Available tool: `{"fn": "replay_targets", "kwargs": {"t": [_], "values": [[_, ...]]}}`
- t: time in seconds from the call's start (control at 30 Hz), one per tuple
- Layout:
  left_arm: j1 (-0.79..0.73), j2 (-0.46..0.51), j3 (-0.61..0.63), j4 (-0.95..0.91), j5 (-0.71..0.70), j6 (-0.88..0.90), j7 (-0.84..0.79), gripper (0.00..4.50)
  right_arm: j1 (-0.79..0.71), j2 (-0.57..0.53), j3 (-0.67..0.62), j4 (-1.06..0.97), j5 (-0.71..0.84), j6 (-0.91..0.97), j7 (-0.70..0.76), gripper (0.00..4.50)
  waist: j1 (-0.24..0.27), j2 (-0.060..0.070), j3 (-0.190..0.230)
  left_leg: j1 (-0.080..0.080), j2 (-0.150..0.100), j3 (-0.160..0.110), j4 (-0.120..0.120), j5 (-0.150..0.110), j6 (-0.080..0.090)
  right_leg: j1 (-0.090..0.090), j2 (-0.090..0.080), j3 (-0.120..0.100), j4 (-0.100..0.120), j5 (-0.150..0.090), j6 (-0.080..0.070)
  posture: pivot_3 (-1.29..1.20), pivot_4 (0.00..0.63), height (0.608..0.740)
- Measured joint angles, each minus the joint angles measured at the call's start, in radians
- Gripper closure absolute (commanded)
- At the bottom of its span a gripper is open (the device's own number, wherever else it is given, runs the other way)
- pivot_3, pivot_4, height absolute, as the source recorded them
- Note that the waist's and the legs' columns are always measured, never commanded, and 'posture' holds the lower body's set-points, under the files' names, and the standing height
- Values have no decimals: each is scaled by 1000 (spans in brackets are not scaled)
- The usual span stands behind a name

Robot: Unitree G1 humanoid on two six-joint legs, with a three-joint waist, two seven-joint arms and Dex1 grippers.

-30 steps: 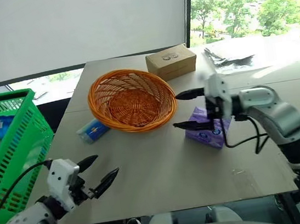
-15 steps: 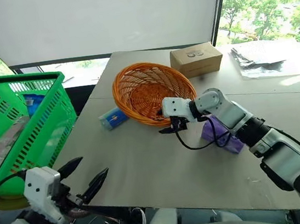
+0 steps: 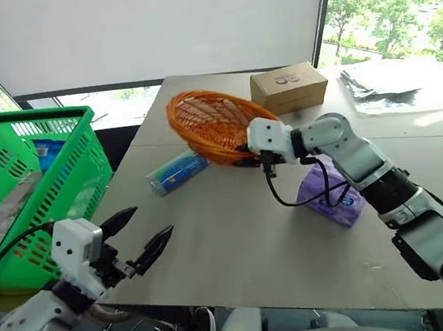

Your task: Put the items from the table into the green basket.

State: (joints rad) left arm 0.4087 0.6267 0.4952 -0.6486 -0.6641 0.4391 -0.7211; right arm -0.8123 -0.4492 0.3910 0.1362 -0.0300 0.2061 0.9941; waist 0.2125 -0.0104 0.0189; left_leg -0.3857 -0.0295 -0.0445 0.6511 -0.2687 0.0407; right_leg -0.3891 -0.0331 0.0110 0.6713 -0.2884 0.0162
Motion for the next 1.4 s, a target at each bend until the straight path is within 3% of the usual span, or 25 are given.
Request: {"fn": "replay_targets", "kwargs": {"t": [0.07, 0.2, 0.4, 0.57, 0.6, 0.7, 0.83, 0.97, 1.17, 1.4], "values": [[-97, 16, -48, -6, -9, 24, 20, 0, -1, -128, -74, -67, -24, 16, -11, 4029, 3, 0, 0, -7, -1, -3, 2, 0, 0, -4, -1, -2, 0, 0, 0, 213, 0, 740], [-233, 24, -126, -9, -33, 67, 50, 0, 5, -284, -193, -132, -49, 51, -32, 4029, -12, 0, -1, -11, -1, -2, 2, 1, -1, -9, 0, -1, 0, 0, 0, 167, 0, 740], [-498, 0, -295, 23, -41, 138, 104, 0, 134, -485, -263, -96, -88, 86, -34, 4029, -51, -1, -1, -11, 0, 0, 2, 2, -3, -7, 0, 0, -1, 1, 1, 97, 0, 740], [-625, -33, -414, 126, 44, 162, 157, 0, 175, -482, -283, 123, -114, 17, -136, 1725, -107, 0, 0, -7, 0, 8, 3, 4, -4, -7, 1, 7, 4, 1, 1, 88, 0, 740], [-646, -30, -438, 159, 93, 163, 181, 0, 176, -488, -294, 160, -115, -18, -151, 1518, -117, 0, 0, -6, 0, 8, 3, 4, -4, -7, 1, 8, 5, 1, 1, 88, 0, 740], [-660, 4, -452, 256, 212, 145, 236, 0, 215, -490, -336, 150, -76, -50, -146, 71, -147, 0, 0, -3, 3, 10, 2, 4, -4, -6, 5, 11, 6, 0, 1, 91, 0, 740], [-659, 59, -387, 359, 293, 132, 262, 0, 293, -421, -446, -111, 182, 126, -51, 71, -177, 1, 0, -1, 7, 11, 1, 1, 0, -6, 9, 13, 8, 0, 0, 83, 0, 740], [-658, 107, -383, 436, 354, 116, 241, 0, 367, -364, -492, -395, 485, 369, 8, 71, -168, 1, 0, 2, 6, 10, 2, 1, 1, -2, 7, 11, 7, 0, 0, 67, 0, 740], [-681, 132, -438, 599, 439, 134, 208, 0, 413, -355, -577, -638, 884, 673, -34, 71, -149, -1, 1, 2, 3, 8, 3, 1, 1, 0, 2, 10, 7, 1, 1, 37, 0, 740], [-755, 186, -487, 790, 544, 68, 155, 0, 500, -389, -612, -692, 998, 775, -123, 71, -148, -3, 0, -1, 4, 9, 1, 0, 1, -5, 1, 10, 6, 1, 1, 25, 0, 740]]}}
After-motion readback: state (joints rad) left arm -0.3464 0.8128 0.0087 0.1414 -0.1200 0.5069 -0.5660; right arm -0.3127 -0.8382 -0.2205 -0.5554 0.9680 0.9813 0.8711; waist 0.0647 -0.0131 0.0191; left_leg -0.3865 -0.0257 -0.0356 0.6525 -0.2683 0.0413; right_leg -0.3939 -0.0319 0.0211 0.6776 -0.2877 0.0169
